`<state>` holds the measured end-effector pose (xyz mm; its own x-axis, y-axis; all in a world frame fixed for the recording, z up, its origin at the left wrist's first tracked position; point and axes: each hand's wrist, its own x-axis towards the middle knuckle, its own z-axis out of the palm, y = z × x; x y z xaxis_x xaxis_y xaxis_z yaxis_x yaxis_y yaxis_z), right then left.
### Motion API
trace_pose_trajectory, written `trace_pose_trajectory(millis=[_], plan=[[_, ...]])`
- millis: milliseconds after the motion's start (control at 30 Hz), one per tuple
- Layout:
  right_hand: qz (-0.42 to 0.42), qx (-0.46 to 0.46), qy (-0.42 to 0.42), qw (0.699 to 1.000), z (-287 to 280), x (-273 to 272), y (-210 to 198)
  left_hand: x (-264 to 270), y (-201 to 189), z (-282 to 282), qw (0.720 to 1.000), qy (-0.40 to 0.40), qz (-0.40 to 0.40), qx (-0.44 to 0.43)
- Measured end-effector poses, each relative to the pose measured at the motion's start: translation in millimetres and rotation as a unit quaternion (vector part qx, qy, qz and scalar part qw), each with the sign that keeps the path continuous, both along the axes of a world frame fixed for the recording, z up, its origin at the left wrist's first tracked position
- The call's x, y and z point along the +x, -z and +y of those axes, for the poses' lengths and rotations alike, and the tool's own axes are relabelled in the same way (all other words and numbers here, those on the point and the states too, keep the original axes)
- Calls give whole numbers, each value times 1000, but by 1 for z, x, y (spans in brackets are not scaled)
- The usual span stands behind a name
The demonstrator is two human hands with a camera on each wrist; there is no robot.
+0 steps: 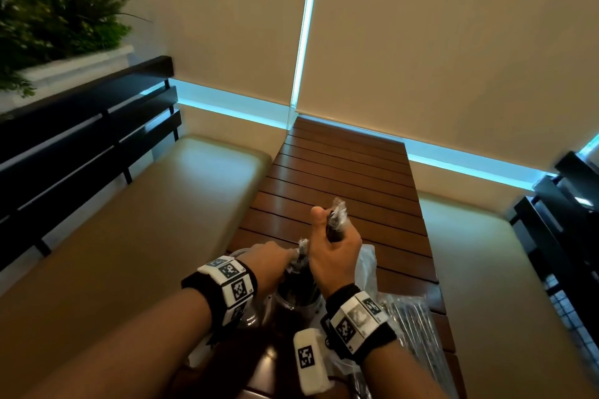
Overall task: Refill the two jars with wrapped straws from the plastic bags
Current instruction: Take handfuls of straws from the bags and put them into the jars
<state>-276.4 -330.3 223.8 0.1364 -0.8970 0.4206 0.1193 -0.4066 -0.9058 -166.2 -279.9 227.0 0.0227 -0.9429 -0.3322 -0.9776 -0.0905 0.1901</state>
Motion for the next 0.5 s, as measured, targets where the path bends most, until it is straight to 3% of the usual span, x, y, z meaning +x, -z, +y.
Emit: trace_pose_trajectory(millis=[200, 267, 333, 400, 500], plan=[[73, 3, 62, 995, 3, 0, 36, -5, 0, 2, 999, 36, -25, 3], [107, -59, 81, 989, 5, 1, 41, -4, 3, 1, 998, 55, -41, 11], [225, -139, 106, 958, 5, 1, 50, -3, 4, 3, 995, 63, -69, 17], [328, -147, 152, 921, 2, -4, 60, -3, 6, 4, 996, 55, -72, 8], [354, -129, 140, 916, -1, -20, 76, -2, 8, 5, 999, 20, -37, -11]])
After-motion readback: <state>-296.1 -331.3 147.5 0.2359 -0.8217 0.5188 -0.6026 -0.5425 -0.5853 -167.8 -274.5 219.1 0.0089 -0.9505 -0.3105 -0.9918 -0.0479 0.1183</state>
